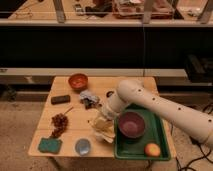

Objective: Place banana in paper cup

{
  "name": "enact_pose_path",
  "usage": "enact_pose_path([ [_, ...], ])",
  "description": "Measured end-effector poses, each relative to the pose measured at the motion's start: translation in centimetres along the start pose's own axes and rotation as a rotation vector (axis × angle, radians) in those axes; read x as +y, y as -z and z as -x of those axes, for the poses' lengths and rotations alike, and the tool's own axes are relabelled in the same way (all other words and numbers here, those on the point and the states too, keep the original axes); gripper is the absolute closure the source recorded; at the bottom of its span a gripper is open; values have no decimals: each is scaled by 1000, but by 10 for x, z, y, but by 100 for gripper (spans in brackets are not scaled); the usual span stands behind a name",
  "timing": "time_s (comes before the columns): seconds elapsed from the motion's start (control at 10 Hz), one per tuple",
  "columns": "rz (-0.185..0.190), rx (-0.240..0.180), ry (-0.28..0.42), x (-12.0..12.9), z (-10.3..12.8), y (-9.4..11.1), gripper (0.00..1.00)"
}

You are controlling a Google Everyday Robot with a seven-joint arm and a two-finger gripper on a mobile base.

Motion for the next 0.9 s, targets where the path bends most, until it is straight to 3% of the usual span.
enact_pose_path([
  [0.5,29,29,-19,20,2,-5,52],
  [0.6,27,30,-24,23,-2,-9,38],
  [0.8,17,18,-36,26,-5,-12,22],
  [0.9,6,10,-40,26,-5,-14,20],
])
